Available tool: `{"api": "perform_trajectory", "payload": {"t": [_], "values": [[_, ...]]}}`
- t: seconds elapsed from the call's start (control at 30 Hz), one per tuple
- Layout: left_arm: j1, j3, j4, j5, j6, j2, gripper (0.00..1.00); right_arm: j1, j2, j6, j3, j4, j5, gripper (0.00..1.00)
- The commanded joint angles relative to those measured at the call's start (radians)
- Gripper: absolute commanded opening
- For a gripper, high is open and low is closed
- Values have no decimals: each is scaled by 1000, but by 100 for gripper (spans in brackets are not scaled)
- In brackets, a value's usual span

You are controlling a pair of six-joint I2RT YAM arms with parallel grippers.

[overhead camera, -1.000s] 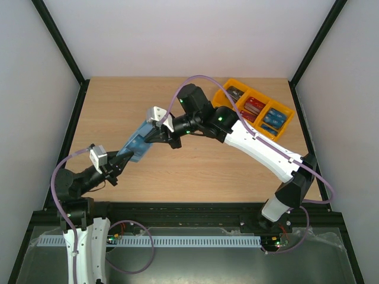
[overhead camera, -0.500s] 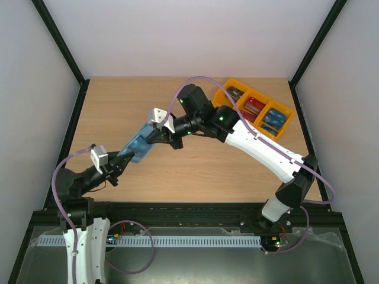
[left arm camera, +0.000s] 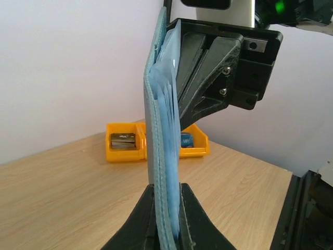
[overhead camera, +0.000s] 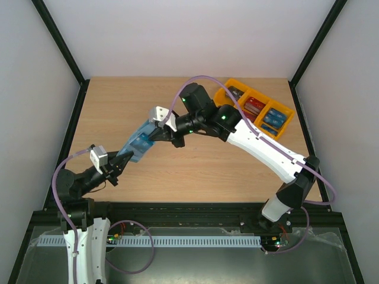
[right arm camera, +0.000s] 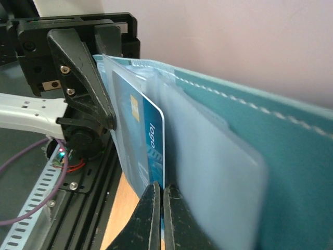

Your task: Take the credit cards out of the card holder

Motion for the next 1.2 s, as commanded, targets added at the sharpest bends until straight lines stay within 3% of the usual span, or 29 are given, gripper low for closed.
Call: {"api": "perform_trajectory", "payload": {"t": [0.0,0.23,0.33,0.5,0.67,0.8,1.17], "values": [[-2,-14,19,-55,-10,-22,2,-68,-86,91,-63,133,52,2],[-2,-47,-29,-331,-91,-19,2,-327,-206,575,-346,668,70,2],[-2,-59,-53,-420,-108,-14,2,-432,-214,773,-396,760,180,2],[-2,-74,-51,-531,-142,-8,3,-632,-253,1153,-525,846,409,2],[-2,-96,-39,-558,-211,-19,3,-873,-321,1497,-772,950,504,1],[-2,-122,-19,-558,-268,-36,2,-1000,-370,1638,-933,1006,593,2],[-3,-146,6,-562,-285,-56,2,-1083,-305,1965,-1060,1019,847,2]]}}
